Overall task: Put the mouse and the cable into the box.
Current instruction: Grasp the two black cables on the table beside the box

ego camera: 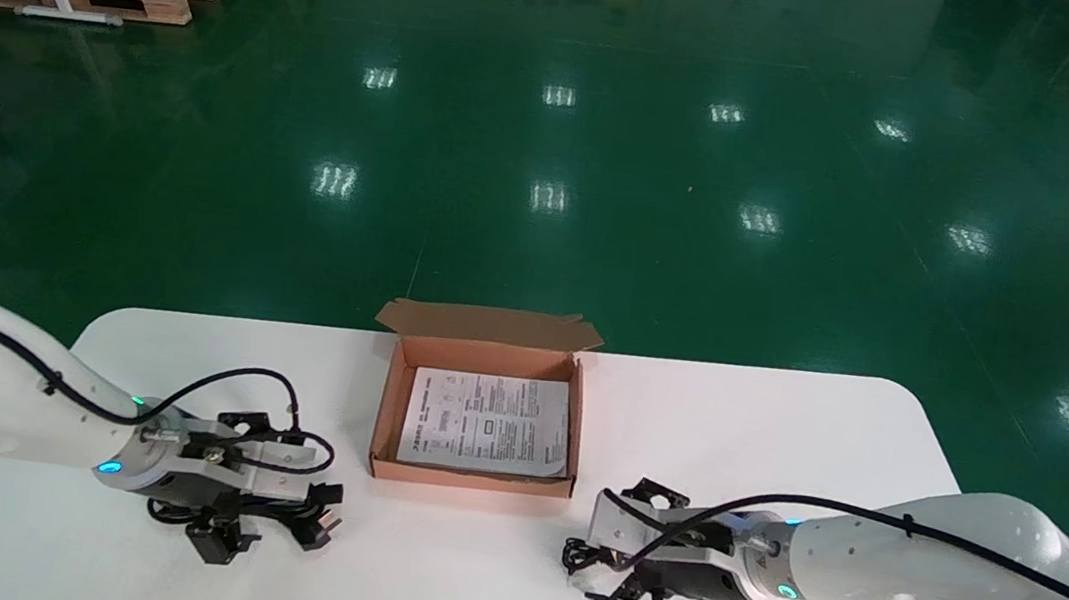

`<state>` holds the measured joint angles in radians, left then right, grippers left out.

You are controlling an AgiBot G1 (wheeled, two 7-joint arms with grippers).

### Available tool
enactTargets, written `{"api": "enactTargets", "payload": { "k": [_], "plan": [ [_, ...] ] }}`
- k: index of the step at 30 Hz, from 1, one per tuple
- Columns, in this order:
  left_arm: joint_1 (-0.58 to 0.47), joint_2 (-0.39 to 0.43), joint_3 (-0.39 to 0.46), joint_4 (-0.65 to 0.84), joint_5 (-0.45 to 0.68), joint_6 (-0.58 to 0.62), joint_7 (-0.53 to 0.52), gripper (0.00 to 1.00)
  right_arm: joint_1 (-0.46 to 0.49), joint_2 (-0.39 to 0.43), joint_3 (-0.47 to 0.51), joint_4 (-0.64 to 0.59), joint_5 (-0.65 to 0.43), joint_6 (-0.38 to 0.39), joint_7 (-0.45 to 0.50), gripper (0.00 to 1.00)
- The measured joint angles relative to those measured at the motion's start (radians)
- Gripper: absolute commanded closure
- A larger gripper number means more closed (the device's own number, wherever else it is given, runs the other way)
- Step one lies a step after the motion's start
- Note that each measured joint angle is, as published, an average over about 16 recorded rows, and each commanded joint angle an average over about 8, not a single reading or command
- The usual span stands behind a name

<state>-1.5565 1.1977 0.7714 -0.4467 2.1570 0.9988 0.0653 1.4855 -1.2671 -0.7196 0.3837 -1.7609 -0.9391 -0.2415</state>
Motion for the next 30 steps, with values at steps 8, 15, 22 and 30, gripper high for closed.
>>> {"api": "enactTargets", "payload": {
  "k": [8, 15, 22, 30],
  "plan": [
    [0.001, -0.001, 0.000, -0.003, 0.000, 0.000, -0.001, 1.00, -0.005, 0.002, 0.000, 0.012, 0.002, -0.004, 0.001, 1.00],
    [0.001, -0.001, 0.000, -0.004, 0.000, 0.001, -0.001, 1.00, -0.007, 0.004, -0.001, 0.017, 0.004, -0.006, 0.002, 1.00],
    [0.001, -0.001, 0.000, -0.005, 0.000, 0.001, -0.002, 1.00, -0.008, 0.004, -0.001, 0.020, 0.005, -0.006, 0.002, 1.00],
    [0.002, -0.002, 0.000, -0.005, 0.001, 0.001, -0.002, 1.00, -0.009, 0.005, -0.002, 0.022, 0.005, -0.007, 0.003, 1.00]
  ]
}}
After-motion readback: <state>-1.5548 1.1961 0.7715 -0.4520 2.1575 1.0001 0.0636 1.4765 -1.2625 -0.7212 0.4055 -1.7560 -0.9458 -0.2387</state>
